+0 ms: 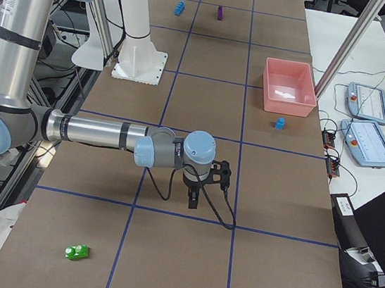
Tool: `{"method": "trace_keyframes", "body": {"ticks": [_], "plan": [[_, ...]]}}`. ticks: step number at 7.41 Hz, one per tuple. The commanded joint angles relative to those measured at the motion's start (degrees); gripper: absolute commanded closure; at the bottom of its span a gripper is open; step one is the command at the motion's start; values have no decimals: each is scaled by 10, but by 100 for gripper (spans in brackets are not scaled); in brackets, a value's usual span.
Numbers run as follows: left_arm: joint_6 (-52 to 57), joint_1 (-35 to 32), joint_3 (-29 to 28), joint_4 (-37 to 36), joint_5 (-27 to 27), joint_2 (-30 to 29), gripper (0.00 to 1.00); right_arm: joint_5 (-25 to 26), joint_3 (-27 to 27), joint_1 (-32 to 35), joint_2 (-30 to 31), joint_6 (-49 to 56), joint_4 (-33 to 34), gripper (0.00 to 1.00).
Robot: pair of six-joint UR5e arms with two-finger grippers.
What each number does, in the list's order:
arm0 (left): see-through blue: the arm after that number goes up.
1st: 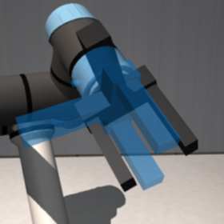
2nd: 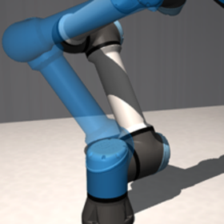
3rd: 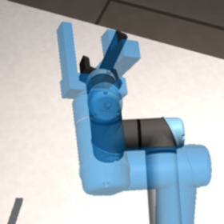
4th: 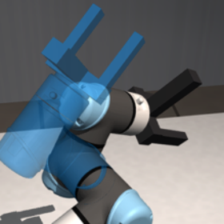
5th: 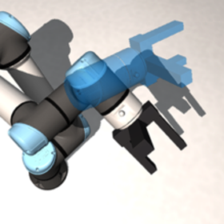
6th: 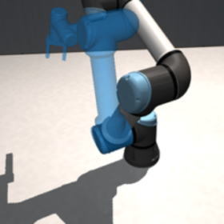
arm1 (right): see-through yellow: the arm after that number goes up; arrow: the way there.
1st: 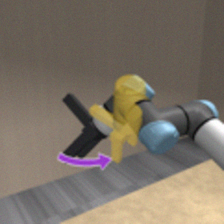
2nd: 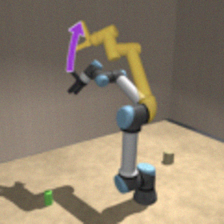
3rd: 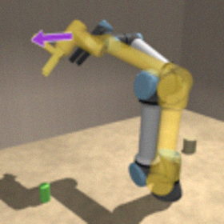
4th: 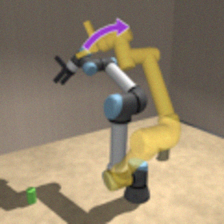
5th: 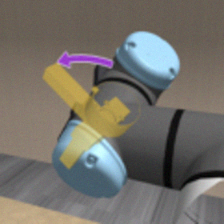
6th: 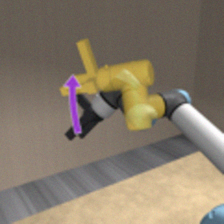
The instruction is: Put all blocks into box
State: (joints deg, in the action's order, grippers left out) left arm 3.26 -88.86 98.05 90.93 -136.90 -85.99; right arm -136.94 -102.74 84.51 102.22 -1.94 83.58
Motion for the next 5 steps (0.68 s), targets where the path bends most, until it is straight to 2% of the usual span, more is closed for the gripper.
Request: {"method": "trace_keyframes", "body": {"ticks": [1,4,5], "plan": [[2,-11,14,0,-3,6,0,4,0,-7,0,-1,1,0],[-3,-11,63,7,7,49,0,4,2,-7,6,-1,5,0],[-3,-11,69,8,-1,55,0,6,24,-8,10,-3,6,0]]}}
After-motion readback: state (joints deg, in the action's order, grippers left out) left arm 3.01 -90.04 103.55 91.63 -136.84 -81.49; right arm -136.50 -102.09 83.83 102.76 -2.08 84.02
